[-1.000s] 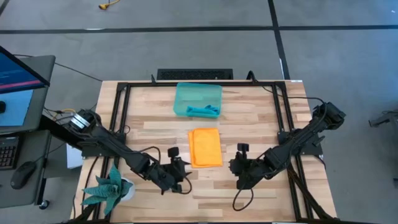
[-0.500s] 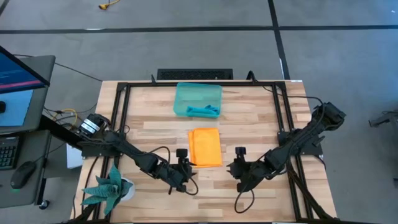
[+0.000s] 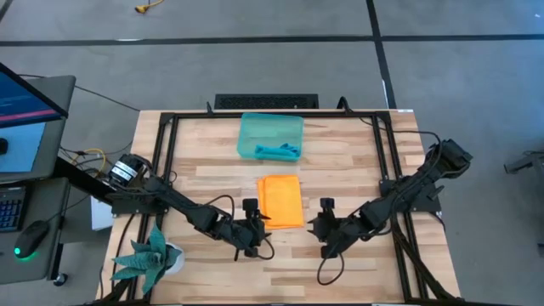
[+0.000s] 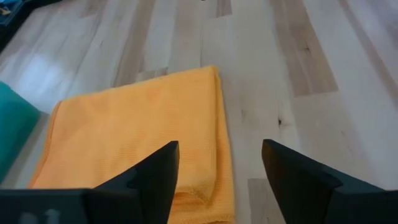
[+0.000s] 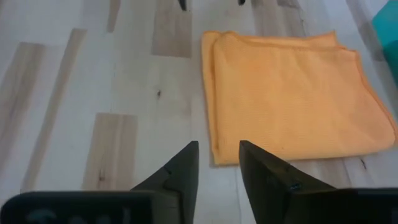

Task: Roll microfiber towels into tight, uniform cylinder then place into a basket
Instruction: Fold the yellow microfiber cloth

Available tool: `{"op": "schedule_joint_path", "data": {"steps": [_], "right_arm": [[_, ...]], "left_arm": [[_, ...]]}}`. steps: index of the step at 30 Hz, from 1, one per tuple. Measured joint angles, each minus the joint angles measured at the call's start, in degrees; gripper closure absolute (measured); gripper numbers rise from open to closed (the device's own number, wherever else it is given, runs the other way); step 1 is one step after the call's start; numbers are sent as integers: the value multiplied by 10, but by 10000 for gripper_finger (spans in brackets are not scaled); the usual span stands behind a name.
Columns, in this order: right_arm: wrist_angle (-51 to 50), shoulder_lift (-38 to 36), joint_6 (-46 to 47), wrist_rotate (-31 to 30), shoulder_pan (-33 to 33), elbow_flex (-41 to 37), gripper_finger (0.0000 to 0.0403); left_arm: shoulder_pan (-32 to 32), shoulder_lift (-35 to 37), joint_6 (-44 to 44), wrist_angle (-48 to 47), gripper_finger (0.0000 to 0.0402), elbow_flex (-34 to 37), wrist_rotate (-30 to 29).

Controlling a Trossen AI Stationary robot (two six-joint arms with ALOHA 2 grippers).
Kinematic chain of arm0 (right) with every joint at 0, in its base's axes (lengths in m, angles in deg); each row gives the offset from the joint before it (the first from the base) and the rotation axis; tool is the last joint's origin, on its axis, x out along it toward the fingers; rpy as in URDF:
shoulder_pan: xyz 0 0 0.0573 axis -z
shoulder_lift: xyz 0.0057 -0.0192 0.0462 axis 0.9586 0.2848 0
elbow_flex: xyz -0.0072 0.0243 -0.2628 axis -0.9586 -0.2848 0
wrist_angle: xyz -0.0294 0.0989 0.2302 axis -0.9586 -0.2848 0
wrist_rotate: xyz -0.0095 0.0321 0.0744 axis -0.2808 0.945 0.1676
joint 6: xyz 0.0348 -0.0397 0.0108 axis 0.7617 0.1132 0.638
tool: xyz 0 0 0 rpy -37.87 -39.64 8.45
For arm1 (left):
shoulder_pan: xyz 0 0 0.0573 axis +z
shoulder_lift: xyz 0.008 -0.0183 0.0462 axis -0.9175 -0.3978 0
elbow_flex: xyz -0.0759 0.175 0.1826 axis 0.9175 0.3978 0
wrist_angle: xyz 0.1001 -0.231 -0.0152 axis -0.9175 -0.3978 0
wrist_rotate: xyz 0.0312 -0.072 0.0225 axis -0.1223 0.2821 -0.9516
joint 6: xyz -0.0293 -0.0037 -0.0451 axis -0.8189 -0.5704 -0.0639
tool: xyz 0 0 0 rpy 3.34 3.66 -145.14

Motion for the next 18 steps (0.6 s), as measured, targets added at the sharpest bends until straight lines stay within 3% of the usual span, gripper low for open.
{"op": "schedule_joint_path", "data": {"steps": [10,18], "right_arm": [[38,0,0,0,22,-9,193],[63,37,-27,0,26,-9,181]], "left_arm": [[0,-38,4,14,175,1,1],[0,-85,69,39,175,1,-57]]}}
